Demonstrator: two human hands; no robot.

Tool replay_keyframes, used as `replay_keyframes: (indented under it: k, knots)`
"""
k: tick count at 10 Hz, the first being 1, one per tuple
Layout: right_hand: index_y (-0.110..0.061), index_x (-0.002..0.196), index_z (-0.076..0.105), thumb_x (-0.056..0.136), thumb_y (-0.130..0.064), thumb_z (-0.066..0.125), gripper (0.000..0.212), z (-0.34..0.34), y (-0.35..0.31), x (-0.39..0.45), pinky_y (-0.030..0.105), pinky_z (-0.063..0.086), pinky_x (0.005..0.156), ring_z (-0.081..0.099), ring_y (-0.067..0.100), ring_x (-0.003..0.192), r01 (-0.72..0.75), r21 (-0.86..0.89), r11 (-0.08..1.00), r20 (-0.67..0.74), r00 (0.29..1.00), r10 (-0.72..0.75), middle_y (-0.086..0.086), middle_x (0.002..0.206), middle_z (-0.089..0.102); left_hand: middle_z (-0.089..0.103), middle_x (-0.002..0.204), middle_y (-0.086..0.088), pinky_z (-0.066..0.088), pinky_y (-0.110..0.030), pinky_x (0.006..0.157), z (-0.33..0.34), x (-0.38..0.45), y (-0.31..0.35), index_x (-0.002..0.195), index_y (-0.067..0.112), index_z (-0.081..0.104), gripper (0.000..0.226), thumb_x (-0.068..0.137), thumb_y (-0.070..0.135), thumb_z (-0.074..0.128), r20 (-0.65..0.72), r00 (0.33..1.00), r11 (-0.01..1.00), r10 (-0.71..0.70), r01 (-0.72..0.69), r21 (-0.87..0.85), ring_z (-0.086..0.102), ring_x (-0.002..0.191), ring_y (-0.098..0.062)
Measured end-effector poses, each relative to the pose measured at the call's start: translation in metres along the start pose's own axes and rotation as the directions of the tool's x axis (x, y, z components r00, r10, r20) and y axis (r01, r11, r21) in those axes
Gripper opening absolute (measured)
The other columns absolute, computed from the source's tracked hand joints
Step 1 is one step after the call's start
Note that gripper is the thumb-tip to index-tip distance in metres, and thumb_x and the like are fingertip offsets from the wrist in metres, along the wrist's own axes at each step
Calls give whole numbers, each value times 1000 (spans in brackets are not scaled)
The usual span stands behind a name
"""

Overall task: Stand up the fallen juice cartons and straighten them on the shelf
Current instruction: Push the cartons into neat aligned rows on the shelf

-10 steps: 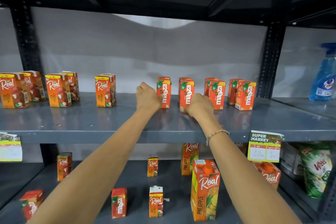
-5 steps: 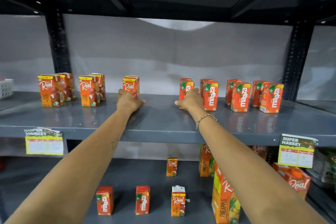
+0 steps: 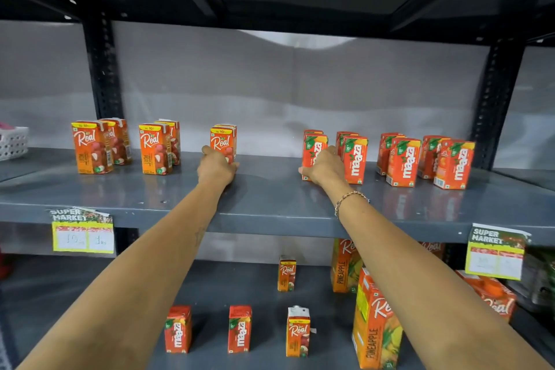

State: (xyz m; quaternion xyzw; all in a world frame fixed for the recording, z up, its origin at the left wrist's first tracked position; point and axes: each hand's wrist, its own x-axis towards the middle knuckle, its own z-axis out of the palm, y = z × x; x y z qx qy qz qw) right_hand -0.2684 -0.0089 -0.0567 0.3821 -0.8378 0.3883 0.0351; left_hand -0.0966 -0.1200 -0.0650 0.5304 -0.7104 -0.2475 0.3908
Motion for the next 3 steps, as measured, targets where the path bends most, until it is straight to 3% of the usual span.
replay_keyframes:
  k: [1,2,3]
  knots:
    - [-1,130,39,83,-35,69,65,-7,3,-8,34,46,89,56,31,114,25,-11,1000,55,998,-24,14,127,54,41,139,-21,37,-45,105,-2,-6,0,138,0,23,74,86,33,65,0,1000,1000,-28,28,-3,42,128,-38]
    - [-4,127,48,86,-41,62,57,-6,13,-13,33,47,85,59,30,108,22,35,999,115,993,-26,14,123,57,17,151,-27,14,-44,117,-6,-19,1,142,-7,15,85,87,37,62,-155,988,993,-16,34,112,10,143,-41]
    - [-5,123,51,91,-38,56,46,-9,18,-33,35,49,85,61,30,106,76,0,997,69,995,-76,13,120,60,6,156,-26,5,-42,118,-8,-41,8,145,-10,12,78,94,34,51,-313,933,980,179,-142,136,-3,146,-38]
